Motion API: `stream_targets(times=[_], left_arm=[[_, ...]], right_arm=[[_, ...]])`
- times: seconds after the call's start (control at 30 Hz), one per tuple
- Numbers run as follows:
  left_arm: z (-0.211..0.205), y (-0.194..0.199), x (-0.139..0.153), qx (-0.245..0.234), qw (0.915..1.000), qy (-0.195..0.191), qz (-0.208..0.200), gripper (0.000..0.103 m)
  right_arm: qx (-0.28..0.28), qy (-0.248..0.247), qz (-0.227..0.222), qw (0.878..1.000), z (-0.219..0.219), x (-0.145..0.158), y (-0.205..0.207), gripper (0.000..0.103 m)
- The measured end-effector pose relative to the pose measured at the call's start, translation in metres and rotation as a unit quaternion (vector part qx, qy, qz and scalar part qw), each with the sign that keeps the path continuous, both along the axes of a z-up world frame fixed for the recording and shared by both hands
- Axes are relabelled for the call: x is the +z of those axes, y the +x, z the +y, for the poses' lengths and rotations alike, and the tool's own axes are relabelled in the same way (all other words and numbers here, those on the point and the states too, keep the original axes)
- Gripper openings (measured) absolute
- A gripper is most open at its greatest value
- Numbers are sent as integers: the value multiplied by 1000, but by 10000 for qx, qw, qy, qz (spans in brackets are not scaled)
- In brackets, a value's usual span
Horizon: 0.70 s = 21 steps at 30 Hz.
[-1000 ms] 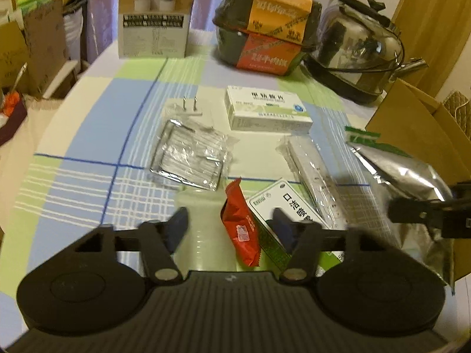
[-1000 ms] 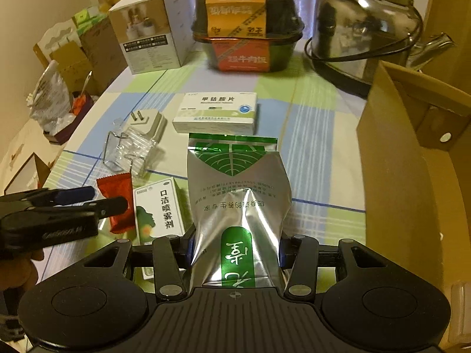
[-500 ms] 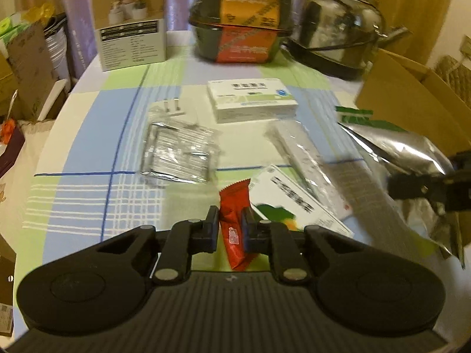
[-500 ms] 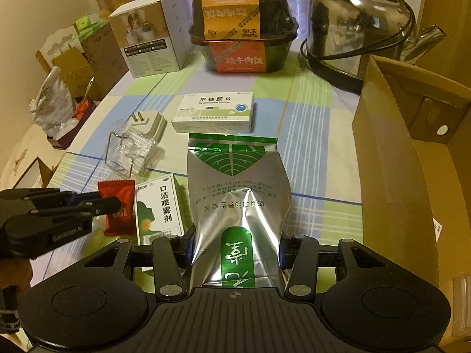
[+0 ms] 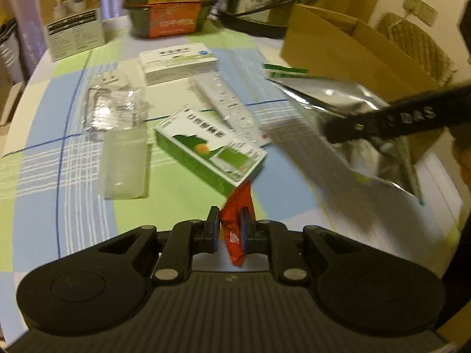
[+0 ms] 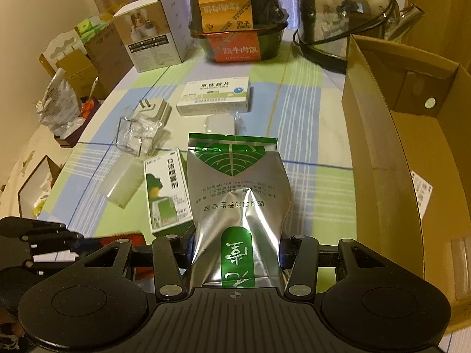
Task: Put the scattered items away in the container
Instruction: 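Grasp the red candy packet with the left tool while the right holds the foil bag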
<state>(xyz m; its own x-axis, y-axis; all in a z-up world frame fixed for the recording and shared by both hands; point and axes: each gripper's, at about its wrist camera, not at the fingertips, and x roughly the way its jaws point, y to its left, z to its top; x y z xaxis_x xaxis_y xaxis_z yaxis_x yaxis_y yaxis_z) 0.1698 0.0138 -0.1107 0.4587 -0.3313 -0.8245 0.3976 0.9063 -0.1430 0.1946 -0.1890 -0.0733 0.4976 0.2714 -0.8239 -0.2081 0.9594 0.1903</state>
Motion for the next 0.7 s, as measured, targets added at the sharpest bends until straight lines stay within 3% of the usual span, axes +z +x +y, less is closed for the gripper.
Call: stream_targets(times=[0.03,0.1,0.27,0.37,0.47,0.57,0.7], left_arm=[[1,2,-2,89,10000,33,18,19],[3,3,-7,276,9996,98,63,40],[5,3,-12,1019,9943,151,258,63],[-2,2,-16,1344,9903,138,320,63],[-18,2,-22,1287,9907,405,167,63],[-31,2,-30,1109,9905,806,23,52],[-30,-3,-33,1055,9910,829,-11,37]], right_arm=[[-11,8,11,10000,-1,-1,-1,50],[-35,21,30,10000,-2,-3,-3,50],[-36,43,41,10000,-2,-7,-4,50],[-40,47,30,10000,-1,-8,-4,50],[-38,37,9,10000,0,-9,-4,50],[-63,4,-37,10000,-1,-9,-5,50],[-87,9,-61,9999,-4,-9,-5,50]])
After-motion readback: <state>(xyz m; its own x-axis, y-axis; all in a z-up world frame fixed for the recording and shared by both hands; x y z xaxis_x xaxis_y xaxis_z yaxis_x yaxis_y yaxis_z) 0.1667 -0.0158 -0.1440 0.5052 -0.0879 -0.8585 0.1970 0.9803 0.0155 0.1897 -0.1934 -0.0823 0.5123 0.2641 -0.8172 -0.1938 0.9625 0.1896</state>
